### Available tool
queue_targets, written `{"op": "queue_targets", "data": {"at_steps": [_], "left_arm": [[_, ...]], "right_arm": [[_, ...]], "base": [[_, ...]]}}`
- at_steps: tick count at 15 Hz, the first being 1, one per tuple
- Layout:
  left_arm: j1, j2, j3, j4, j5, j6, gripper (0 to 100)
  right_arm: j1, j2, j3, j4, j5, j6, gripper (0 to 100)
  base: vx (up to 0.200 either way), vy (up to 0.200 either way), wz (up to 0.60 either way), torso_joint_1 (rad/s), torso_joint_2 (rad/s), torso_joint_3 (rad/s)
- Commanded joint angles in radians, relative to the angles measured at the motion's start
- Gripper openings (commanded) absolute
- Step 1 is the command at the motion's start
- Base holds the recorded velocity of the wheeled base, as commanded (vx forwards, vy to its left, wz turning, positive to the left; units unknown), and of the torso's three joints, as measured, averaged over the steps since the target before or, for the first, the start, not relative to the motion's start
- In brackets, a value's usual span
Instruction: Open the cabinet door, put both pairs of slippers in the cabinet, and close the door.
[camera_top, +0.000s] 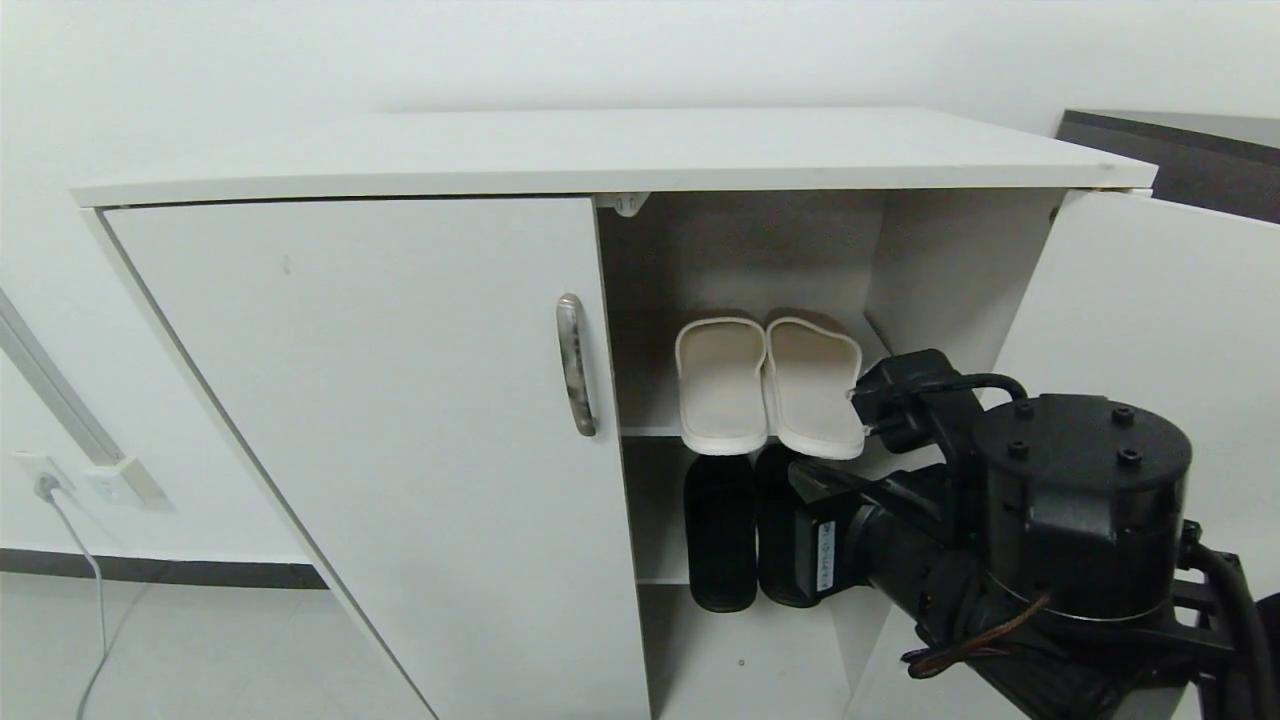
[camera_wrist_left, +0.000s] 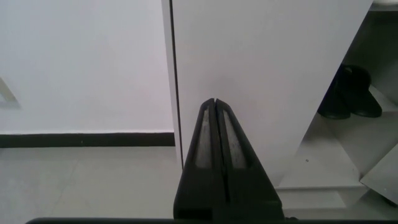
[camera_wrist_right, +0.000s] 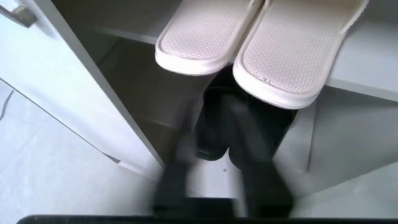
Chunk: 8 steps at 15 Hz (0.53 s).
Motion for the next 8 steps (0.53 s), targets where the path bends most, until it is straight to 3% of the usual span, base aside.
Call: {"op": "queue_targets", "data": {"at_steps": [1, 4, 8], "left_arm": [[0.000, -0.002, 0.000, 0.000, 0.001, -0.002, 0], [0.000, 0.000, 0.000, 0.000, 0.000, 0.000, 0], [0.000, -0.002, 0.000, 0.000, 0.000, 0.000, 0]], "right_arm": [[0.000, 0.015, 0.005, 0.000, 0.001, 0.000, 0], [0.002, 0.015, 0.007, 0.000, 0.001, 0.000, 0], [0.006, 0.023, 0.019, 0.000, 0.001, 0.000, 0]], "base": [[0.000, 0.000, 0.00, 0.000, 0.00, 0.000], [0.000, 0.000, 0.00, 0.000, 0.00, 0.000], [-0.200, 0.000, 0.00, 0.002, 0.00, 0.000]]}}
